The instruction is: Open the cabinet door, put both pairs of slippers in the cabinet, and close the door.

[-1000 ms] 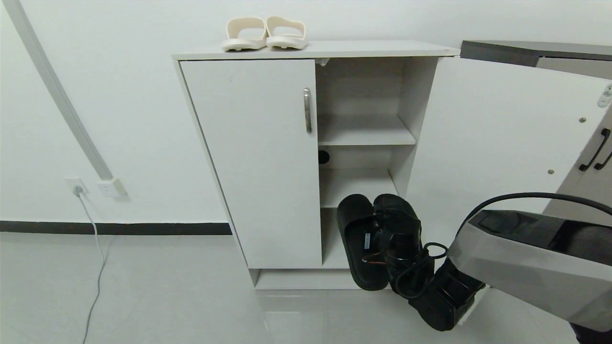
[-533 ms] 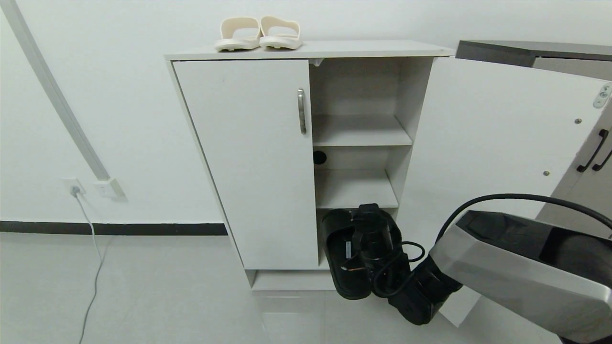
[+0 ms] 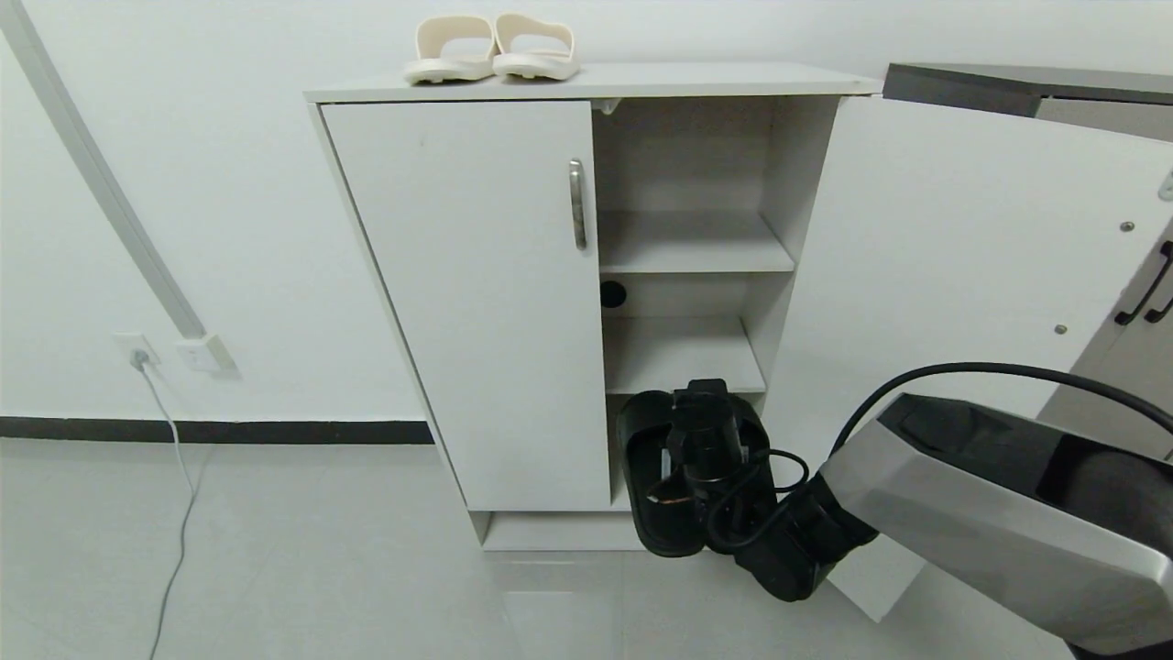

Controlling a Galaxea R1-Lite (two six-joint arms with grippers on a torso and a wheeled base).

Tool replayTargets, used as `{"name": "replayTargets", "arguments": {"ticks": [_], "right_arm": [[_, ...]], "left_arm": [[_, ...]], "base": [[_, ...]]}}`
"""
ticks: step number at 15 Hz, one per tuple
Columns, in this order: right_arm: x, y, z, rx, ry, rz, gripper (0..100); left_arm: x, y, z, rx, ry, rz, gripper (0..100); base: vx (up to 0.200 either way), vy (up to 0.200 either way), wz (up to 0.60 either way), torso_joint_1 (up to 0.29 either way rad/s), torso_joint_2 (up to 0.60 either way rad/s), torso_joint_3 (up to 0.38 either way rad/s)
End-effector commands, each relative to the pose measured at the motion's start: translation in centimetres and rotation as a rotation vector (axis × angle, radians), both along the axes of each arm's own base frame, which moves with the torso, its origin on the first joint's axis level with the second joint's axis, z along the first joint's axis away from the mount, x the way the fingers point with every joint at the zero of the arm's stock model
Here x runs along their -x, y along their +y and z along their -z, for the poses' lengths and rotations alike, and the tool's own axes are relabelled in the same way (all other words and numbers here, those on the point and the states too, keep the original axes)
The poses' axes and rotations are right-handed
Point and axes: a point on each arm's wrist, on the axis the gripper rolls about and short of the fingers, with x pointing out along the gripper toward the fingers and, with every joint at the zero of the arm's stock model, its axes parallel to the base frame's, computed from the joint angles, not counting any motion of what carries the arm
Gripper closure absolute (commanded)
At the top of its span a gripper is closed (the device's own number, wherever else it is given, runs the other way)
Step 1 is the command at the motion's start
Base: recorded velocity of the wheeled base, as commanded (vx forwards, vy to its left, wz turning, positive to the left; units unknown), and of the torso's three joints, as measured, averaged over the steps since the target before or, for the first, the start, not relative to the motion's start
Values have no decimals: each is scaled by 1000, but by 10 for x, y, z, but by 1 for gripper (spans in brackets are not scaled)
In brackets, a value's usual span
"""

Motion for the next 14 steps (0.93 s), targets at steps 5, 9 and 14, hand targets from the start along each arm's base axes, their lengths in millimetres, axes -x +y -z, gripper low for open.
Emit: {"name": "replayTargets", "arguments": {"ticks": [5, 9, 14], "right_arm": [[-10, -4, 8, 5, -4, 39, 100], [-17, -5, 4, -50, -114, 68, 100], [-18, -6, -4, -55, -182, 75, 100]], "left_arm": [[0, 0, 0, 0, 2, 0, 100], [0, 0, 0, -3, 2, -1, 100], [0, 0, 0, -3, 2, -1, 100]], "base": [[0, 0, 0, 3, 4, -191], [0, 0, 0, 4, 4, -172], [0, 0, 0, 0, 0, 0]]}}
